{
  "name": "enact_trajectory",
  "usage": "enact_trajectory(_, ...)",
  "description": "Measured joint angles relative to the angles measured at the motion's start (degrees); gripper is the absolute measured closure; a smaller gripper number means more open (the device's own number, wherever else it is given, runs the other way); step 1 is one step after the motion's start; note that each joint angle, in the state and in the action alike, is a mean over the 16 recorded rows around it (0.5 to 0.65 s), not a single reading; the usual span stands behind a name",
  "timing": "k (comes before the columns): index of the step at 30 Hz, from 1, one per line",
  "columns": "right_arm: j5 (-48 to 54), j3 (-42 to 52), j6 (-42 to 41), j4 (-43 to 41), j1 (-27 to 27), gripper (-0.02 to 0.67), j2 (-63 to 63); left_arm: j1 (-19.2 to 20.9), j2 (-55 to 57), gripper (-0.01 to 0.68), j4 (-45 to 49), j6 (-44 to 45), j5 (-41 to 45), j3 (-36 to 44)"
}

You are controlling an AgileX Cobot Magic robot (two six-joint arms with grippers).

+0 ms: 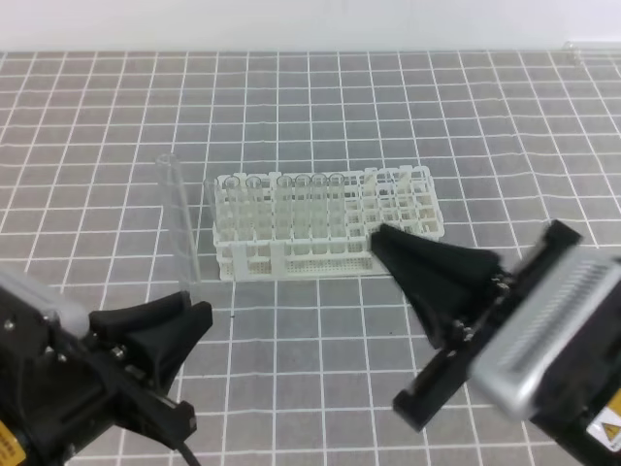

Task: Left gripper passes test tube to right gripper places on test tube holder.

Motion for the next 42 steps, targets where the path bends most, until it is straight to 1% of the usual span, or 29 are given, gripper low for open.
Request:
enact_trajectory(4,-7.0,2.7,3.9,-0.7,0.6,0.638,-0.3,0.0,0.9,0.631,1.2,0.0,-0.8,0.0)
enact_trajectory(7,-7.9,2.5,7.8,-1.4,0.8,0.587,-0.3,0.0,1.4,0.62,2.3,0.0,-1.3,0.0)
enact_trajectory(10,-6.2,0.8,11.5,-2.5,0.9,0.507,-0.2,0.0,1.8,0.62,3.5,0.1,-2.0,0.0)
enact_trajectory(18,-0.1,-5.8,19.6,-6.2,1.1,0.262,1.4,0.0,2.2,0.609,6.9,0.1,-4.0,0.1)
enact_trajectory(22,1.2,-8.4,23.0,-8.4,1.1,0.181,3.4,0.0,2.2,0.609,7.8,0.1,-6.5,0.9)
enact_trajectory(26,1.6,-10.4,26.4,-10.5,1.1,0.155,5.6,0.0,2.2,0.62,8.5,0.2,-9.6,2.4)
enact_trajectory(34,1.5,-12.4,30.7,-15.2,1.1,0.153,8.5,0.0,2.2,0.626,8.9,0.2,-15.7,5.6)
enact_trajectory(42,1.3,-13.2,32.9,-18.4,1.1,0.153,9.1,0.0,2.7,0.604,9.6,0.1,-17.5,6.5)
